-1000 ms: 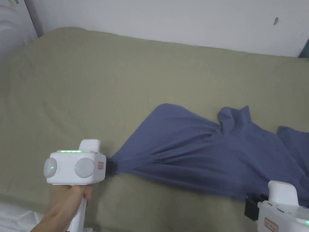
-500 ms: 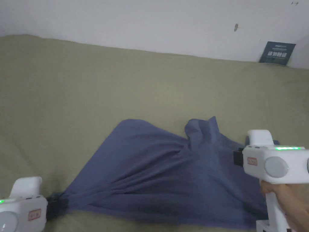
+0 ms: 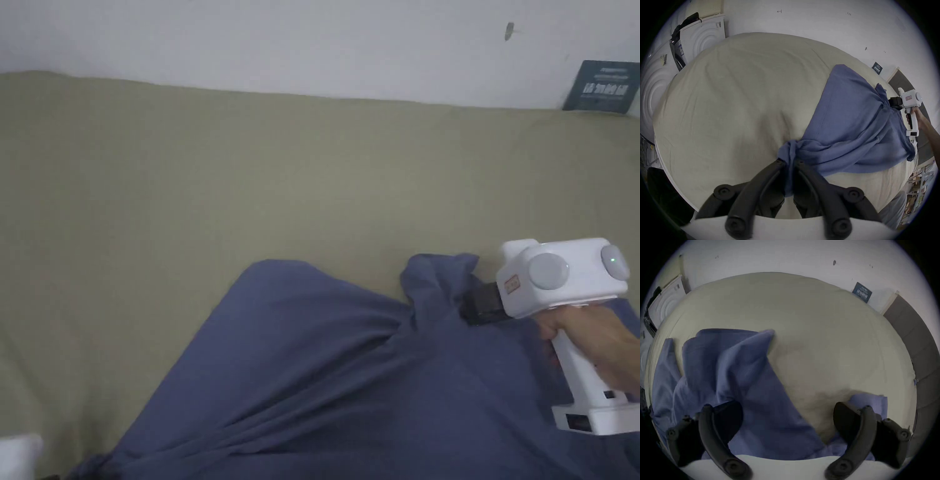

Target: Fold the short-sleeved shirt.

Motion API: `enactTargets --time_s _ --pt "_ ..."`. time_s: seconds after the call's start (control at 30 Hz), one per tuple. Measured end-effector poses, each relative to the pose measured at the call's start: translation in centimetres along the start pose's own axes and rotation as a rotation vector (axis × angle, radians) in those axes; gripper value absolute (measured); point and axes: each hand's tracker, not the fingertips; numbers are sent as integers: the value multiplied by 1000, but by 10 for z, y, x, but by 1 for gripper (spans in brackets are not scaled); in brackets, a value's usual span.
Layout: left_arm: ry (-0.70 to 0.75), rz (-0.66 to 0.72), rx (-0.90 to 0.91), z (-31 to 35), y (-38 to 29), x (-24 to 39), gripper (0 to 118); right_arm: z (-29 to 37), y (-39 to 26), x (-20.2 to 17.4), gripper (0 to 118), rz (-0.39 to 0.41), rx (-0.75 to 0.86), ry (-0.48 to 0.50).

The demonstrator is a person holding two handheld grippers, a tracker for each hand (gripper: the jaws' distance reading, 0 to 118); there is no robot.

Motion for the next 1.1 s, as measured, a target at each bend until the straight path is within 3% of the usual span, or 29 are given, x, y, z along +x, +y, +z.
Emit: enactTargets --time_s 0.07,0.13,0.17,0.27,0.33,0.43,0.63,0.83,1.1 --pt "1 5 1 1 -1 -3 8 14 -6 -5 87 -9 32 29" --pt "5 4 1 0 0 -1 8 31 -11 -10 8 18 91 20" --pt "8 6 -1 2 0 -2 8 43 -15 -15 8 32 144 -16" --pt "12 2 -16 6 6 0 8 78 -25 -14 8 -20 219 19" --pt "14 -5 -22 13 7 -1 8 110 -41 8 8 -68 308 73" --pt "27 -26 6 37 11 4 8 170 -62 29 8 -72 404 64" --pt "-54 -39 205 126 50 26 8 300 -91 37 8 -44 605 -11" --pt "-106 -89 359 211 114 60 8 403 -98 70 8 -105 745 -75" --pt "-108 -123 500 295 202 113 8 490 -66 105 8 -163 889 -178"
